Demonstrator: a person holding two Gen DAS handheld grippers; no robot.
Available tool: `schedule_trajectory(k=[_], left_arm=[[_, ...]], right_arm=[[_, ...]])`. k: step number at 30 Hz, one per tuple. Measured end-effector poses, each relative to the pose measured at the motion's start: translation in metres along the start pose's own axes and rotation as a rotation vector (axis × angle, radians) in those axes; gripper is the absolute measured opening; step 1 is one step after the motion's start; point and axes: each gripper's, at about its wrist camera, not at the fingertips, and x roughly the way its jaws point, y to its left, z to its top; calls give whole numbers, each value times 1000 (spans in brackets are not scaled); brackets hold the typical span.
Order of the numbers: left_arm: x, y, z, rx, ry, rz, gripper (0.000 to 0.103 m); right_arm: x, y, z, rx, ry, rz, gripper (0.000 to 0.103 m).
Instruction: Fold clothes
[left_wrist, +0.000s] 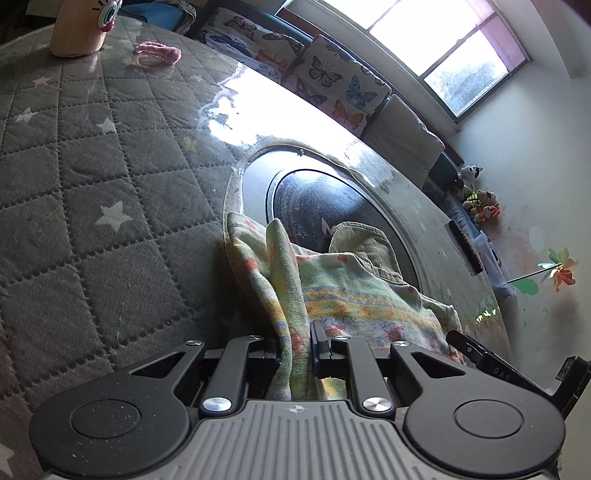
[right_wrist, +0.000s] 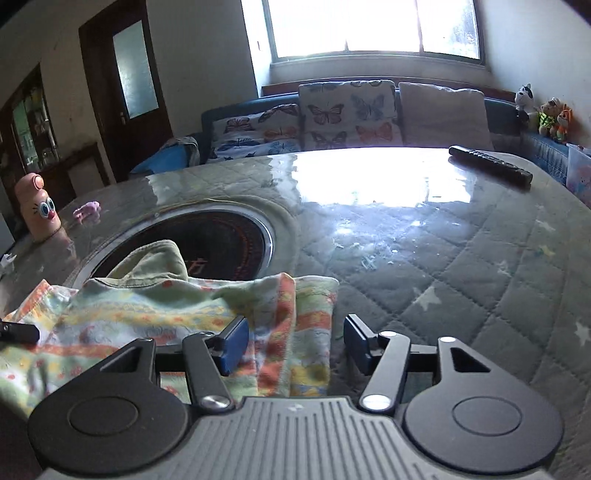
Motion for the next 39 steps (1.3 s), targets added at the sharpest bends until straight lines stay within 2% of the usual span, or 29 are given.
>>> schedule_trajectory(k=[3,4,10,19,25,39], left_arm=[[1,-1,1,4,-2,5,15],[1,-1,1,5,-2,7,15],[1,-6,3,26,-7,34,14],[-14,-27,3,89,-45,15,12],[-13,-46,0,131,-39,-8,11],[34,-152,4,318,22,-98,10]], right_arm=[[2,-1,1,15,3,3,42],[2,2,1,11,4,3,32],[-8,4,-1,33,-17,4,7],[-41,5,-7,38,-70,10,5],[-72,4,-9,25,-116,-4,5],[-124,-44,2,27,-183,-171,5]])
